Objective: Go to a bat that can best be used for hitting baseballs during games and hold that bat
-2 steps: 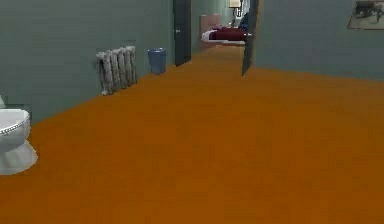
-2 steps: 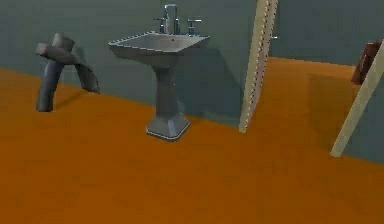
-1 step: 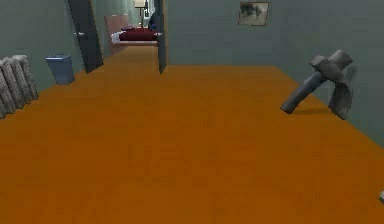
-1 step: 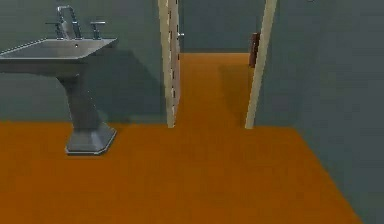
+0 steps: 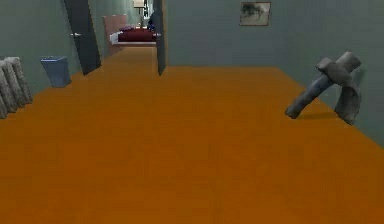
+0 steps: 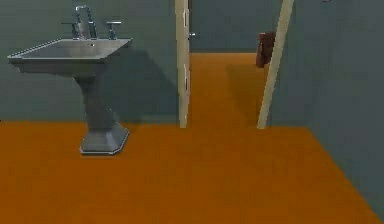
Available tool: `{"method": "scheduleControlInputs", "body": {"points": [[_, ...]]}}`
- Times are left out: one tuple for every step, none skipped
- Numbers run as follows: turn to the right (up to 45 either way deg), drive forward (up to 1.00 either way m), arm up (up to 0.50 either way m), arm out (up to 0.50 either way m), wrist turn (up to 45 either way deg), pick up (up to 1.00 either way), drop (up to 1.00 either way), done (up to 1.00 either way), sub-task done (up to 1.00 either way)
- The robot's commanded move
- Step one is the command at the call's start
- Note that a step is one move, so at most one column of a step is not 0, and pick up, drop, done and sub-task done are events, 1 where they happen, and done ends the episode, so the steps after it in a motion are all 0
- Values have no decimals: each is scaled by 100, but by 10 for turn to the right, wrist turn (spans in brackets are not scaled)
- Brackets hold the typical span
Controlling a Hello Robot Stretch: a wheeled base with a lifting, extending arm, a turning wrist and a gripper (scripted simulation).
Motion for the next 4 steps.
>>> {"method": "scheduleControlInputs", "body": {"points": [[-450,0,0,0,0,0,0,0,0],[-390,0,0,0,0,0,0,0,0],[0,20,0,0,0,0,0,0,0],[-450,0,0,0,0,0,0,0,0]]}}
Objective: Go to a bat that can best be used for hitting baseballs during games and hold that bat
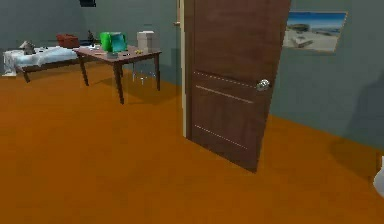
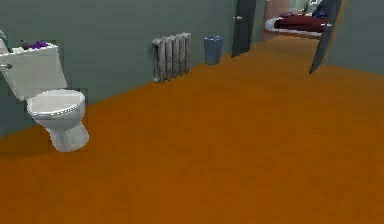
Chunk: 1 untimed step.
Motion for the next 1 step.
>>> {"method": "scheduleControlInputs", "body": {"points": [[0,45,0,0,0,0,0,0,0]]}}
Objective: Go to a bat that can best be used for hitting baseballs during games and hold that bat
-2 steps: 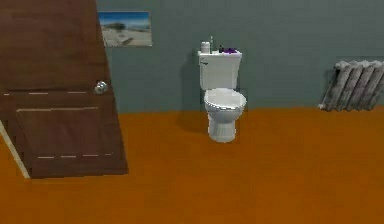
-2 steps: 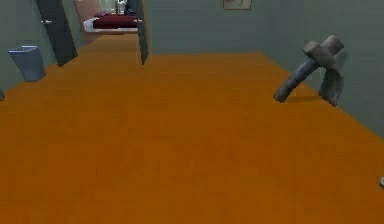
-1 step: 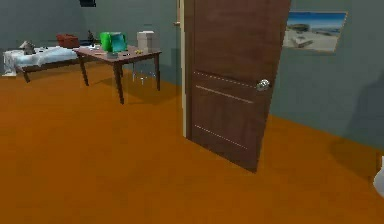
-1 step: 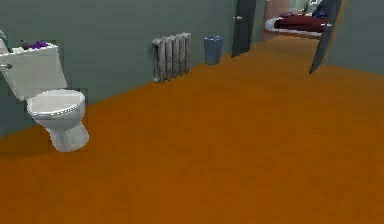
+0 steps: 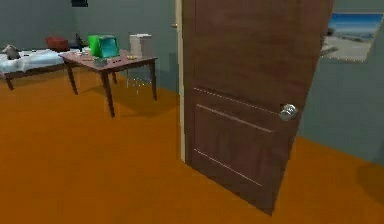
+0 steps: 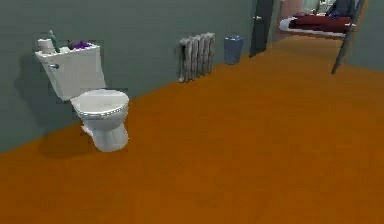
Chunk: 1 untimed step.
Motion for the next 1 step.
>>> {"method": "scheduleControlInputs", "body": {"points": [[-210,0,0,0,0,0,0,0,0]]}}
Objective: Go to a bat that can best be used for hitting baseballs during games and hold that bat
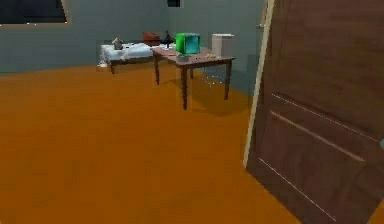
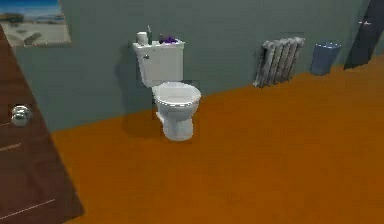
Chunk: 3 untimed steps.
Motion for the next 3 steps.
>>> {"method": "scheduleControlInputs", "body": {"points": [[0,100,0,0,0,0,0,0,0],[0,100,0,0,0,0,0,0,0],[30,0,0,0,0,0,0,0,0]]}}
